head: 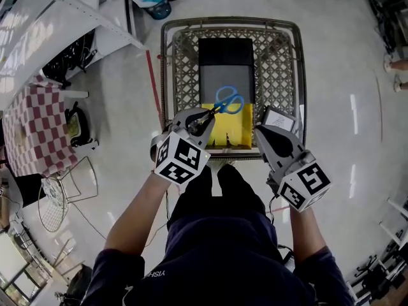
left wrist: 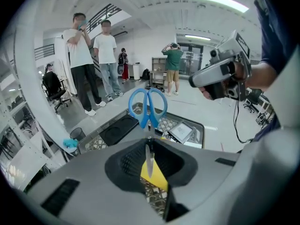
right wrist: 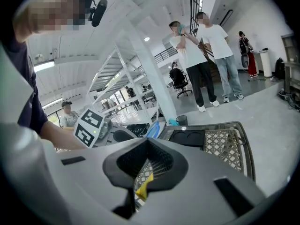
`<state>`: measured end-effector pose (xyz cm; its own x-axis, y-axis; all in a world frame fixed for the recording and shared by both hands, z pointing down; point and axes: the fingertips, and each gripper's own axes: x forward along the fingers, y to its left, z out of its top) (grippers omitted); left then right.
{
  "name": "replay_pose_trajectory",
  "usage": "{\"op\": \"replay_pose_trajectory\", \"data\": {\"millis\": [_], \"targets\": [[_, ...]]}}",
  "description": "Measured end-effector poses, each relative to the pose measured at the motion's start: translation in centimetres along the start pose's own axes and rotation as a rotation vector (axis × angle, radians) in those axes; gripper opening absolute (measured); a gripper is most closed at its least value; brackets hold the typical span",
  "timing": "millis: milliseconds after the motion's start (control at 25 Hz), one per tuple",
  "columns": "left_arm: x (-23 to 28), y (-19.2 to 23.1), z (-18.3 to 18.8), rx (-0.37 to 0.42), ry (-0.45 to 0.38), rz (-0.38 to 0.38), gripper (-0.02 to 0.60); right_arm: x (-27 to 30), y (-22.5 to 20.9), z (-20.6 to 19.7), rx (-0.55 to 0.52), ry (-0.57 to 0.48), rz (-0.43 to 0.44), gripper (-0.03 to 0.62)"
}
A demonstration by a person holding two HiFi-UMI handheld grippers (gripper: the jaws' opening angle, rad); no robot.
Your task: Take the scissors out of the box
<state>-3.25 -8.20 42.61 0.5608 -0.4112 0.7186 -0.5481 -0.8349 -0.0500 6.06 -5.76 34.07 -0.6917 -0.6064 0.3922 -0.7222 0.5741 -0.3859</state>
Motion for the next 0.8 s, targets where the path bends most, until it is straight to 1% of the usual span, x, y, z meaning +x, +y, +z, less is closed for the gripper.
{"op": "replay_pose_trajectory", "data": {"millis": [280,560,800], "targets": [[-4.0,0.8,3.0,-0.01,-0.119,0.001,0.071,-0.4,1.3,2.8,-0.044,-0.044,-0.031,0.014],[-7.3,1.5,5.0,-0.01,-0.222,0.001,0.072,-0.3,2.7,4.8,-0.086,-0.08,-0.049,0.014],[-9.8,2.0,5.2,-0.001,-0.266,0.014,0.071,-0.1,4.4,6.0,-0.114,-0.104,-0.062,0.014]]}}
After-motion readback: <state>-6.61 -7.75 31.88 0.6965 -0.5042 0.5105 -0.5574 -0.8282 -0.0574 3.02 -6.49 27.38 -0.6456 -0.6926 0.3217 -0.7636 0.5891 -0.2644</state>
